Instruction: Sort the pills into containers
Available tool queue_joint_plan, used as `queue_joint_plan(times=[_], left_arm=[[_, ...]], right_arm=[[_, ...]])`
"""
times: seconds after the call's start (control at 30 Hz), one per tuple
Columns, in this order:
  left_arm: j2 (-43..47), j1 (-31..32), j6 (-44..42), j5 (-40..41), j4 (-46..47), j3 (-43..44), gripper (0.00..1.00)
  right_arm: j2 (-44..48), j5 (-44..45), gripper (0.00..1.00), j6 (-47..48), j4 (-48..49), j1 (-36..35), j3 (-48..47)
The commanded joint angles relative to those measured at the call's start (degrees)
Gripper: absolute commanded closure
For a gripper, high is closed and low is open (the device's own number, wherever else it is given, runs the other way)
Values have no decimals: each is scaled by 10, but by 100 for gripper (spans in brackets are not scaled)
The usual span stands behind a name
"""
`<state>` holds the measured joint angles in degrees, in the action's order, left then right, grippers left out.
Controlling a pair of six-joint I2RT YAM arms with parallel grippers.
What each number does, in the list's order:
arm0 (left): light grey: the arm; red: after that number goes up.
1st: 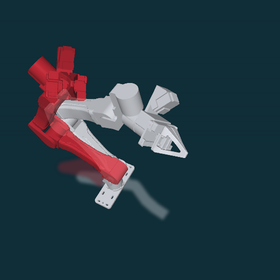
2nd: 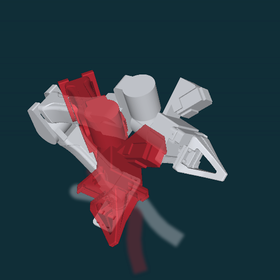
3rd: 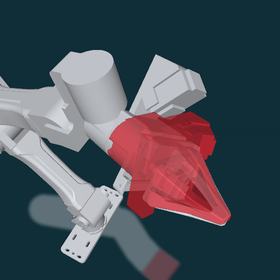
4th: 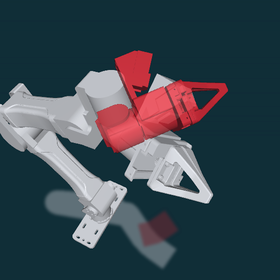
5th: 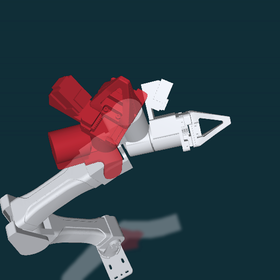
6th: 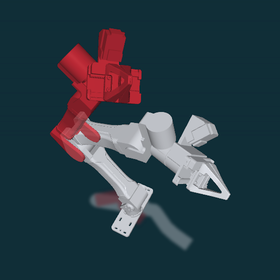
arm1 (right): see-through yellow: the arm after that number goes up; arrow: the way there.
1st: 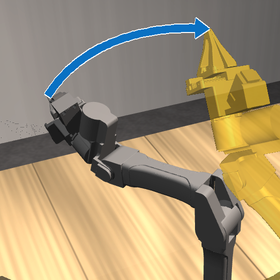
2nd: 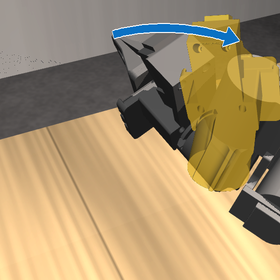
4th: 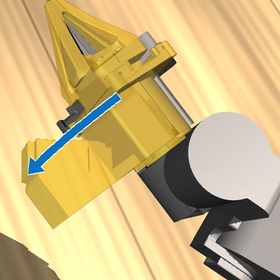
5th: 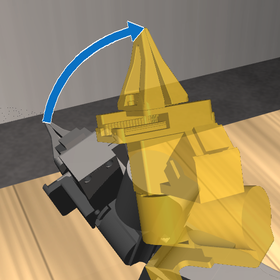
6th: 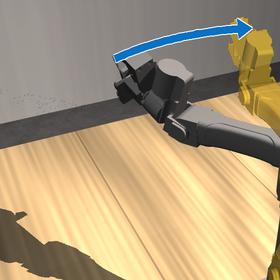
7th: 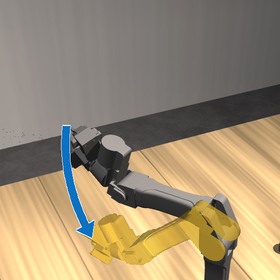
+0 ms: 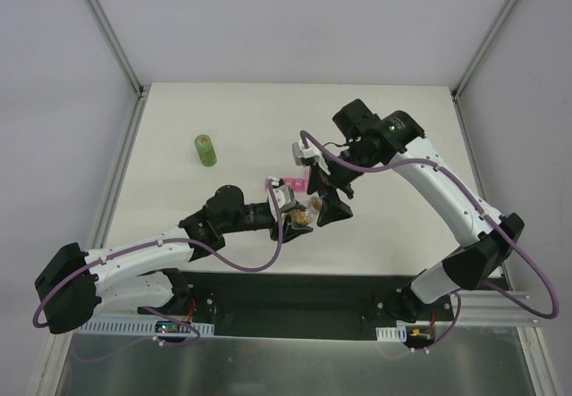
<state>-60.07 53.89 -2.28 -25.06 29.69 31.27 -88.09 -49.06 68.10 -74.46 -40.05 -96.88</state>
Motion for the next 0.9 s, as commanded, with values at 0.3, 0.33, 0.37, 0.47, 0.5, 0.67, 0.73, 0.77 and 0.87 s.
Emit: queue_joint_plan(times=[0.3, 0.33, 0.37, 0.47, 0.5, 0.67, 0.73, 0.77, 0.87], left_arm=[[29, -7, -4, 96, 39, 13, 100], [28, -7, -4, 105, 43, 15, 100], [24, -7, -2, 109, 45, 17, 100], [14, -7, 4, 110, 55, 21, 100], [12, -7, 6, 110, 56, 24, 100], [4, -7, 10, 108, 59, 29, 100], [4, -7, 10, 109, 58, 29, 100], [5, -7, 10, 111, 59, 29, 100], [5, -7, 9, 113, 58, 28, 100]], right_arm=[[103, 72, 1, -415, 178, 32, 63], [105, 73, 1, -429, 191, 32, 72], [109, 70, 1, -437, 197, 32, 79], [109, 76, 1, -460, 222, 31, 94], [106, 74, 1, -469, 224, 31, 94], [78, 70, 10, -489, 234, 31, 77], [71, 63, 14, -495, 236, 31, 72], [67, 54, 19, -498, 237, 31, 69], [63, 48, 34, -502, 237, 31, 67]])
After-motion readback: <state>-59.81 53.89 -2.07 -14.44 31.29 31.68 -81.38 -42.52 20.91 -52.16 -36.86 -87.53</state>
